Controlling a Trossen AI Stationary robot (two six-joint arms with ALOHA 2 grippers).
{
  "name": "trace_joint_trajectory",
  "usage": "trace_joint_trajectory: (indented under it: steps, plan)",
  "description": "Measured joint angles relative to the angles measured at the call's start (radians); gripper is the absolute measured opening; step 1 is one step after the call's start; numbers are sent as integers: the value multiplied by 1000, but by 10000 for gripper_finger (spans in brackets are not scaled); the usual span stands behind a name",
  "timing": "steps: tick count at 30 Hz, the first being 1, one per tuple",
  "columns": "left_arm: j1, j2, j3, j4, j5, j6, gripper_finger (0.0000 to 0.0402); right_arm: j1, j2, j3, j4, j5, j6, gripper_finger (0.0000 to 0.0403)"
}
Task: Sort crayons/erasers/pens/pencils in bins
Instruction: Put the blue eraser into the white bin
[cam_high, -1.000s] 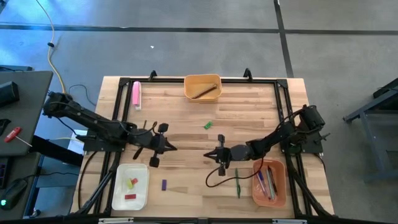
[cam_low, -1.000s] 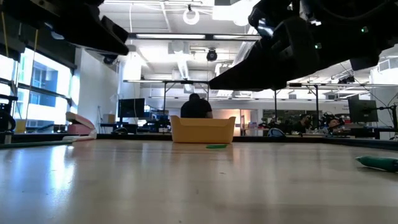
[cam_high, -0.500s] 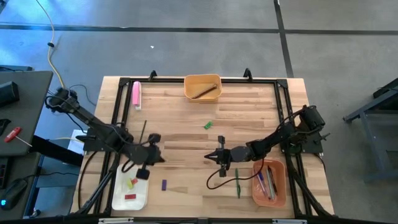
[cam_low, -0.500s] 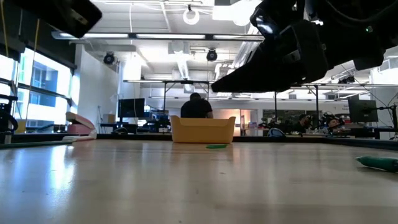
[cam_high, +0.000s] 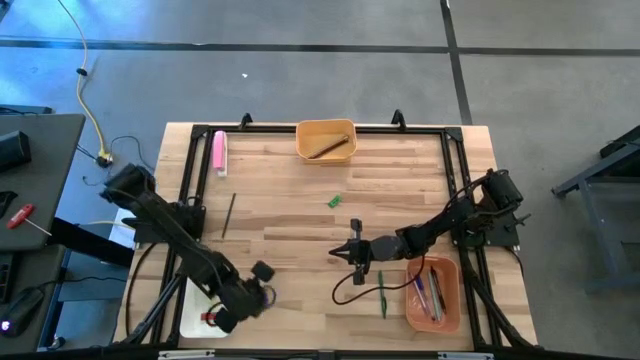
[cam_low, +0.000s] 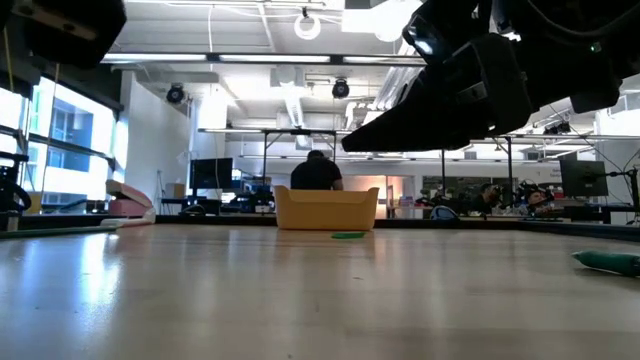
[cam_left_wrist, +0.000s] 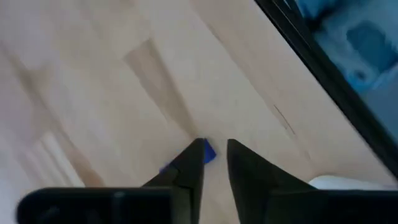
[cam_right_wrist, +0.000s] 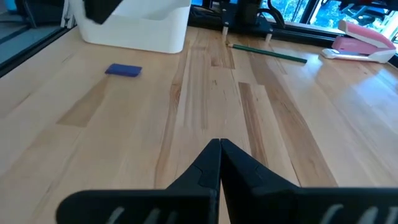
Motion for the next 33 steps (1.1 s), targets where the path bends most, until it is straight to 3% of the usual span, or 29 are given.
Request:
trace_joint_trajectory:
  steps: [12,26,33]
  plan:
    - [24,185,109,-51,-1,305,153,0,0,0,-45,0,16,0]
    - [62,259,110,-154,-5,604,141,0,0,0,-60,0,16,0]
    - [56,273,109,-158,-5,669,135,0,0,0,-61,0,16,0]
